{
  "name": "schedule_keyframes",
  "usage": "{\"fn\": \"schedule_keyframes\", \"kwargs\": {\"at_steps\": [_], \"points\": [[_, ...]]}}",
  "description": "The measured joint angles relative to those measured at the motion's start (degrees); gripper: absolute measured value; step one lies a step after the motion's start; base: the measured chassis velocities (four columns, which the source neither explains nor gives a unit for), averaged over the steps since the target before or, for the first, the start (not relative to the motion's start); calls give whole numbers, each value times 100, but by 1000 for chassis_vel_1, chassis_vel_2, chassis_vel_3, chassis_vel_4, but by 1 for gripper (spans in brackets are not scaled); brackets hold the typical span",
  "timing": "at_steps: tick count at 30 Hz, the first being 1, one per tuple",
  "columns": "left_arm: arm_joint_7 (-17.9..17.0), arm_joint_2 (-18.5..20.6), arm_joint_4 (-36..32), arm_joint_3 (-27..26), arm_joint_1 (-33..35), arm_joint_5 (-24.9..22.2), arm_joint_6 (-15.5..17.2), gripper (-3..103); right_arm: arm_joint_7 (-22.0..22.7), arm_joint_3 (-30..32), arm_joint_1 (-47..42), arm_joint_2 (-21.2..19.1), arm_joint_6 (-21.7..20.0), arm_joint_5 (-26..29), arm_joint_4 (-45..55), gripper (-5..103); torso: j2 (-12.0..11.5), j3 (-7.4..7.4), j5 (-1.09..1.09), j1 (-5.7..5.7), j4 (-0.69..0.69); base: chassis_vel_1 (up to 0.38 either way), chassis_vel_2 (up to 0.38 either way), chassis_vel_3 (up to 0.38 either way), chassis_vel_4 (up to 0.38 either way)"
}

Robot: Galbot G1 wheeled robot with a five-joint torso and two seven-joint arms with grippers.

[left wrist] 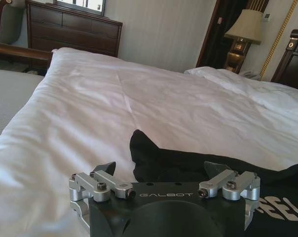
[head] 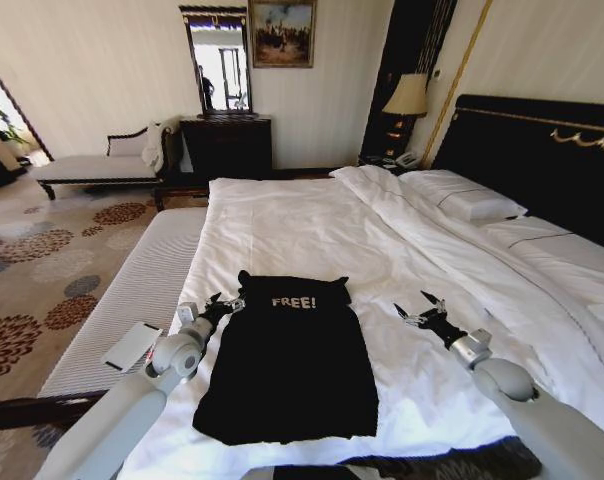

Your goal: Fold the clothes on the bed.

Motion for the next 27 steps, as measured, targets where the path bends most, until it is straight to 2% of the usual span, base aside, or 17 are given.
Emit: {"fn": "schedule_keyframes", "kwargs": {"at_steps": [1,4,9,17,27], "points": [[0,-4,15,58,-45,-12,0,100,-171,-52,107,-81,-67,-48,-90,100,0,0,-1,0,-1,0,0,0,0],[1,-15,12,103,-82,-22,3,100,-294,-274,396,-176,-131,-162,-239,100,0,0,-2,0,-6,0,0,0,0],[-7,-23,-86,108,-74,-28,13,100,-375,-1227,1427,-214,-137,-397,-660,100,0,0,-1,0,1,0,0,0,0],[60,115,-103,10,23,93,-19,100,-392,-2607,2732,23,-195,-361,-1143,100,0,1,-1,1,0,0,0,0,0],[281,266,-157,-150,306,456,-166,100,-495,-3622,3789,360,-158,-420,-1831,100,0,1,-1,1,0,0,0,0,0]]}}
